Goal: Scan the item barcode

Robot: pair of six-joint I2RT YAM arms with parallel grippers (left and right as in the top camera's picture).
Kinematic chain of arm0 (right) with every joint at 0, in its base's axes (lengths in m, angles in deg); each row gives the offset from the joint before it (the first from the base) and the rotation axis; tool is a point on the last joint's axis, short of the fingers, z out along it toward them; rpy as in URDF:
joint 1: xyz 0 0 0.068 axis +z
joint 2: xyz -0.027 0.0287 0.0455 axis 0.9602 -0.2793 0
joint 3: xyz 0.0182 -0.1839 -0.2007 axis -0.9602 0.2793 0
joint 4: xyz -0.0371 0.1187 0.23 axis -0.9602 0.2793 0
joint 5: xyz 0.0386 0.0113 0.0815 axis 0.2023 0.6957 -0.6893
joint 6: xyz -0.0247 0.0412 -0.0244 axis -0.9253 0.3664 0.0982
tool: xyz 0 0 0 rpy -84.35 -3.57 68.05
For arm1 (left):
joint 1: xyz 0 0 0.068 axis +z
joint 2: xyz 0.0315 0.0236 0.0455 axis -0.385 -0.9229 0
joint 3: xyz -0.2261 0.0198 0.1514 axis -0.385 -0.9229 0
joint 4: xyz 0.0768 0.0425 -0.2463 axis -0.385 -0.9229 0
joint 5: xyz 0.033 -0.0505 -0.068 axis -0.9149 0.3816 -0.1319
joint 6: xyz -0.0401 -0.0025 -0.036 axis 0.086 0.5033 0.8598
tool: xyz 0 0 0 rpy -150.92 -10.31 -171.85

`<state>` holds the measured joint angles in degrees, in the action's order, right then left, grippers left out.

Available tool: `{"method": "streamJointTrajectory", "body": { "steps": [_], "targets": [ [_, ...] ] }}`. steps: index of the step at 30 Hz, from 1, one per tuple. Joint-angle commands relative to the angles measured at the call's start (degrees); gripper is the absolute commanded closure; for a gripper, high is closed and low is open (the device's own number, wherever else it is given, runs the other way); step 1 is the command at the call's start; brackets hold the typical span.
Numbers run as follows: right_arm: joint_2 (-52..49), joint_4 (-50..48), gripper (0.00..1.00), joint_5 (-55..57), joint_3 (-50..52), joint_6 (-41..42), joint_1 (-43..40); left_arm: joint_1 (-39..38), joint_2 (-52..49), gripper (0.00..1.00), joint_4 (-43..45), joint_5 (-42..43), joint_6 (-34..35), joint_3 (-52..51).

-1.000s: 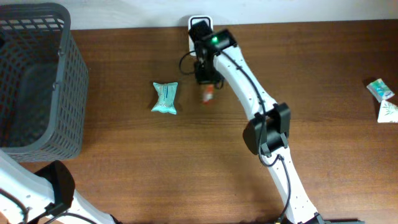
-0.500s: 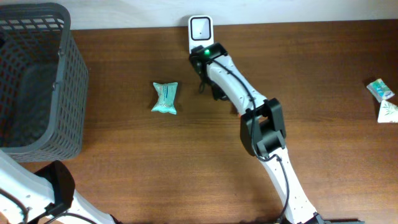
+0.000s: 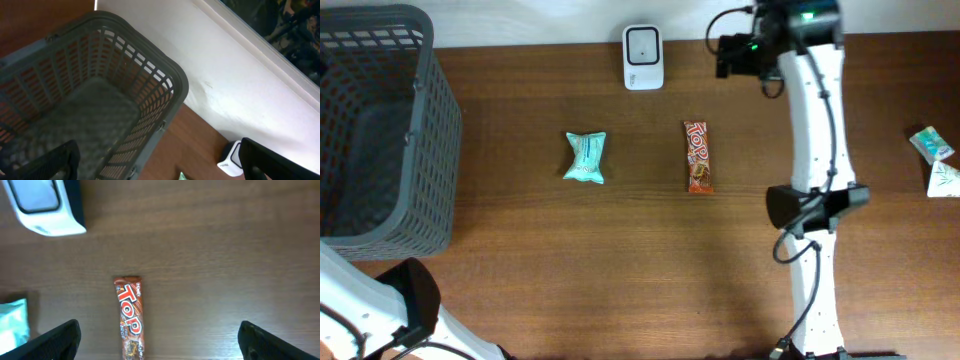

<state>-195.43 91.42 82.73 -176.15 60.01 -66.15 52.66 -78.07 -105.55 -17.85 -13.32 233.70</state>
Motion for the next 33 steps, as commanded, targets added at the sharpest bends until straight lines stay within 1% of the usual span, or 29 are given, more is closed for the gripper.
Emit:
{"method": "streamJointTrajectory", "body": {
  "steps": [1,5,9,11,12,14,16,17,19,21,23,26,28,30,32,33],
  "targets": [
    [8.5,0.3,0.01,-1.8,0.6,-6.8,-2.8,0.2,0.2,0.01,0.0,0.0,0.3,0.0],
    [10.2,0.3,0.01,-1.8,0.6,-9.3,-4.0,0.2,0.2,0.01,0.0,0.0,0.3,0.0],
    [10.6,0.4,0.01,1.6,0.6,-8.5,-4.6,0.2,0.2,0.01,0.0,0.0,0.3,0.0],
    [13.4,0.4,0.01,1.6,0.7,-6.5,-5.5,0.2,0.2,0.01,0.0,0.0,0.3,0.0],
    [16.6,0.4,0.01,1.7,1.5,-6.6,-5.5,0.2,0.2,0.01,0.0,0.0,0.3,0.0],
    [23.9,0.4,0.01,3.8,8.2,-6.6,-5.5,0.2,0.2,0.01,0.0,0.0,0.3,0.0],
    [30.8,0.3,0.01,7.7,20.3,-6.6,-5.5,0.2,0.2,0.01,0.0,0.0,0.3,0.0],
    [34.0,0.3,0.01,7.2,29.7,-6.7,-5.5,0.2,0.2,0.01,0.0,0.0,0.3,0.0],
    [34.9,-1.1,0.01,5.0,40.3,-6.8,-5.5,0.2,0.2,0.01,0.0,0.0,0.3,0.0],
    [34.0,-12.8,0.01,-3.1,54.2,-7.1,-5.4,0.2,0.2,0.01,0.0,0.0,0.3,0.0],
    [32.5,-25.7,0.06,-13.7,66.2,-10.9,-5.4,0.2,0.2,0.01,0.0,0.0,0.3,0.0],
    [30.1,-38.6,0.08,-20.1,76.5,-10.8,-5.0,0.2,0.2,0.01,0.0,0.0,0.3,0.0],
    [28.3,-46.3,0.19,-20.2,81.7,-10.4,-3.1,0.2,0.2,0.01,0.0,0.0,0.3,0.0],
    [27.3,-48.5,0.21,-16.9,82.4,-8.1,-1.2,0.2,0.2,0.01,0.0,0.0,0.3,0.0],
    [25.6,-50.4,0.22,-9.2,82.5,-4.5,1.9,0.2,0.2,0.01,0.0,0.0,0.3,0.0],
    [24.9,-51.0,0.22,-7.4,82.6,-3.7,3.4,0.2,0.2,0.01,0.0,0.0,0.3,0.0]
  ]
}}
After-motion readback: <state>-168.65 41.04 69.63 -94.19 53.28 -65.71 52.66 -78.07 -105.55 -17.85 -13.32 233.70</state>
